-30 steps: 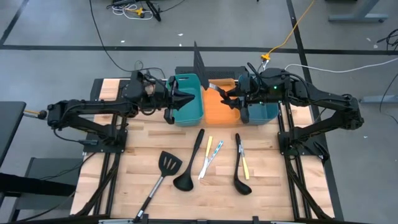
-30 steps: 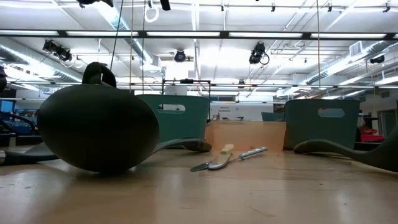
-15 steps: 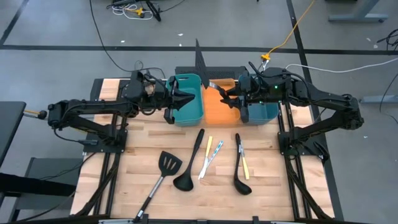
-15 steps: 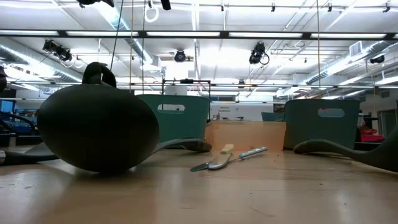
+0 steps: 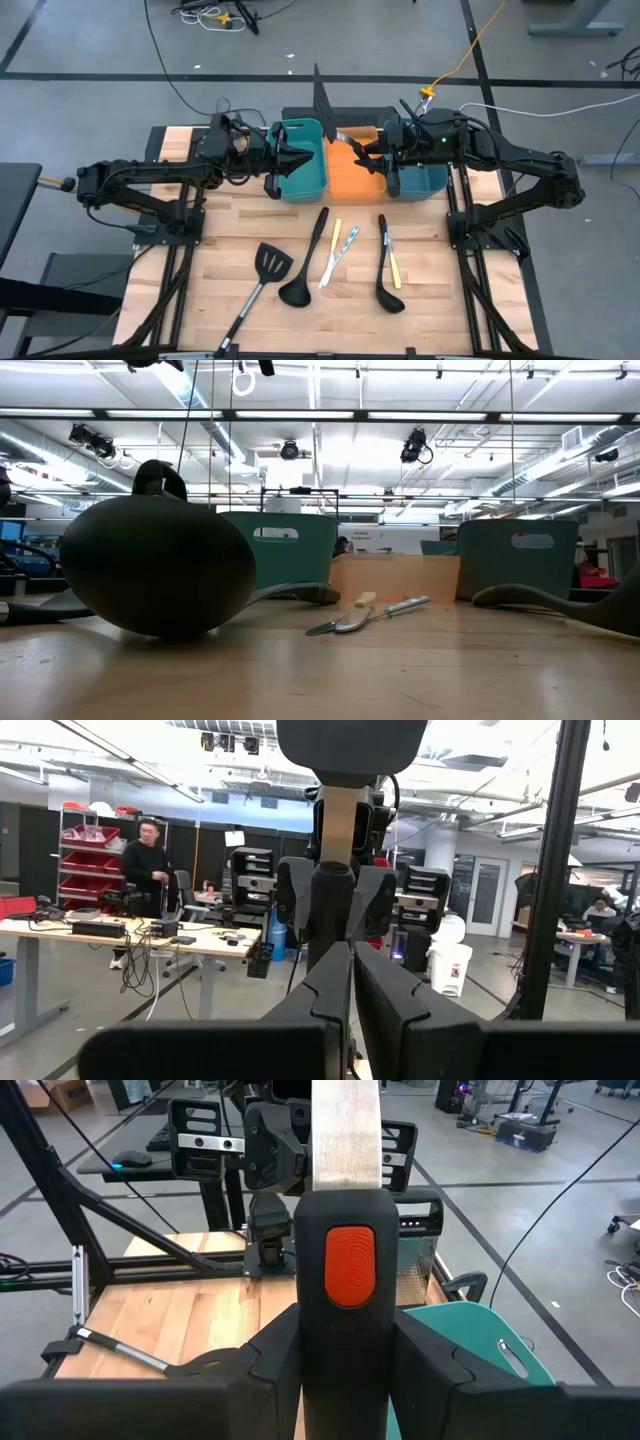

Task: Pick & Place Kitchen Items
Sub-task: Put the right black spatula into the green bin

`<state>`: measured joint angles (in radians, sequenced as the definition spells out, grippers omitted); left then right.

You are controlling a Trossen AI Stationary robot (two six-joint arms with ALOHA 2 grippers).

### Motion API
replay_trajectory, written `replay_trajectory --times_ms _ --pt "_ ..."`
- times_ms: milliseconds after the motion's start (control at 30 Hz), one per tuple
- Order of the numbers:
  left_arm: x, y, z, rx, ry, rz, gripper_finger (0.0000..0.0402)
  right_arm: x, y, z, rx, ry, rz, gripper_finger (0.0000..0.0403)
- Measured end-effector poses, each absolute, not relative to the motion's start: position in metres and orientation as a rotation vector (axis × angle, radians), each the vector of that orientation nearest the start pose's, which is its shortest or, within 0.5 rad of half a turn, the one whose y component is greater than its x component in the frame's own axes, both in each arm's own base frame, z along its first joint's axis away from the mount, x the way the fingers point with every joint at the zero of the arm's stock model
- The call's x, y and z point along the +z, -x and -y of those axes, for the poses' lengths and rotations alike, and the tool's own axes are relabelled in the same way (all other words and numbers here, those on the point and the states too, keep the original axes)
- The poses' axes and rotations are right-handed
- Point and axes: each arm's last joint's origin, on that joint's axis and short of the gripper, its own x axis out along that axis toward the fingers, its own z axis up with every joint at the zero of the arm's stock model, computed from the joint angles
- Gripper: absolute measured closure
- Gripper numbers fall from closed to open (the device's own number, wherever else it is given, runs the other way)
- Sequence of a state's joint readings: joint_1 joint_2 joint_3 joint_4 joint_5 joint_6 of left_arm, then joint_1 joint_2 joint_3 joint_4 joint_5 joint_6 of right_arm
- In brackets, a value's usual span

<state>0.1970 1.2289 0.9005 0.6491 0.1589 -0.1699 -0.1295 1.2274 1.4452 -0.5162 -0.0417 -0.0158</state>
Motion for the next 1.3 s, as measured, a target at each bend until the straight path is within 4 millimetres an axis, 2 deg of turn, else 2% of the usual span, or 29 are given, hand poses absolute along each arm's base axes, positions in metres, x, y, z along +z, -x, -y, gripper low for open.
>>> replay_trajectory --times_ms 367,500,967,1300 --pt "0.3605 -0.2697 -0.0492 0.011 0.109 0.318 0.0379 0.4352 -0.2478 0.031 -0.084 -0.009 -0.298 0.0282" --pt "0.3605 -0.2696 -0.0492 0.016 0.084 0.319 0.0365 0.4352 -0.2478 0.031 -0.084 -0.009 -0.298 0.0282" --pt "0.3653 -0.2678 -0.0502 0.063 0.076 0.376 0.024 0.4352 -0.2478 0.031 -0.085 -0.013 -0.298 0.0282" --pt "0.3677 -0.2668 -0.0501 0.063 0.076 0.402 0.0166 0.4359 -0.2481 0.031 -0.086 -0.017 -0.29 0.0282"
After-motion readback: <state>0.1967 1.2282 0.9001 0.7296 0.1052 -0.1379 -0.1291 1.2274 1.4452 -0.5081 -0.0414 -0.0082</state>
